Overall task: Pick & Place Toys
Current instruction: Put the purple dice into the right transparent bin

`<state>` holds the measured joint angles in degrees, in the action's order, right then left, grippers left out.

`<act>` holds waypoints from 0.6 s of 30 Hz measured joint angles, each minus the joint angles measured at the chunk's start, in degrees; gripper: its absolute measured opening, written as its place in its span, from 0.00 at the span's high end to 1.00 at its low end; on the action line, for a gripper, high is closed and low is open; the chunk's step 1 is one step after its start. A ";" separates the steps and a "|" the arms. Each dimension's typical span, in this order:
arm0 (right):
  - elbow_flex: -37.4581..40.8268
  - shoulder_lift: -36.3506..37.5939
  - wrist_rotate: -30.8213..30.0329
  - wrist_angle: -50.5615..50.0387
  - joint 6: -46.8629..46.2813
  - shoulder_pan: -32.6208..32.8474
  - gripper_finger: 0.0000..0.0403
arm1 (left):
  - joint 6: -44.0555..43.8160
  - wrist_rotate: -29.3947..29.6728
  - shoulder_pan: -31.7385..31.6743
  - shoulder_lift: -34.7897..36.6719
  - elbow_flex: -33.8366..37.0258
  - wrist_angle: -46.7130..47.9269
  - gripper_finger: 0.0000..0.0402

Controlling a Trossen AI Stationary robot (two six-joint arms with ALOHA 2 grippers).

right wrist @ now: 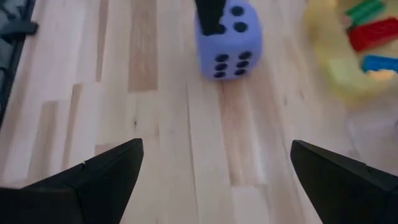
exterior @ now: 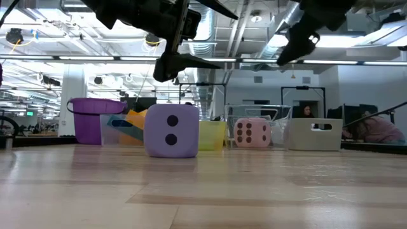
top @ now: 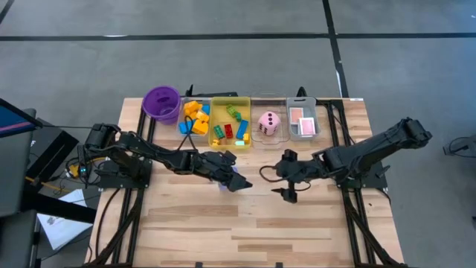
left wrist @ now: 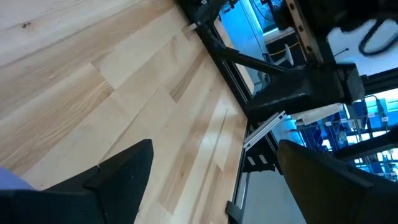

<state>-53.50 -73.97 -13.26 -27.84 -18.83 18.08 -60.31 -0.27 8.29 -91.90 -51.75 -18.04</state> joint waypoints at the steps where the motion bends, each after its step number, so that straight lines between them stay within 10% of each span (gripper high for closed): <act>1: 0.50 1.01 -0.53 -0.69 -0.28 0.05 0.01 | 0.00 0.00 0.00 0.02 0.00 0.02 0.16; 18: 18.99 20.39 -12.59 26.26 -5.62 3.35 0.01 | -0.15 0.00 0.00 0.02 0.00 -0.32 0.16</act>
<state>-34.51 -53.58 -25.85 -1.58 -24.45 21.42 -60.47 -0.27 8.29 -91.88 -51.75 -18.36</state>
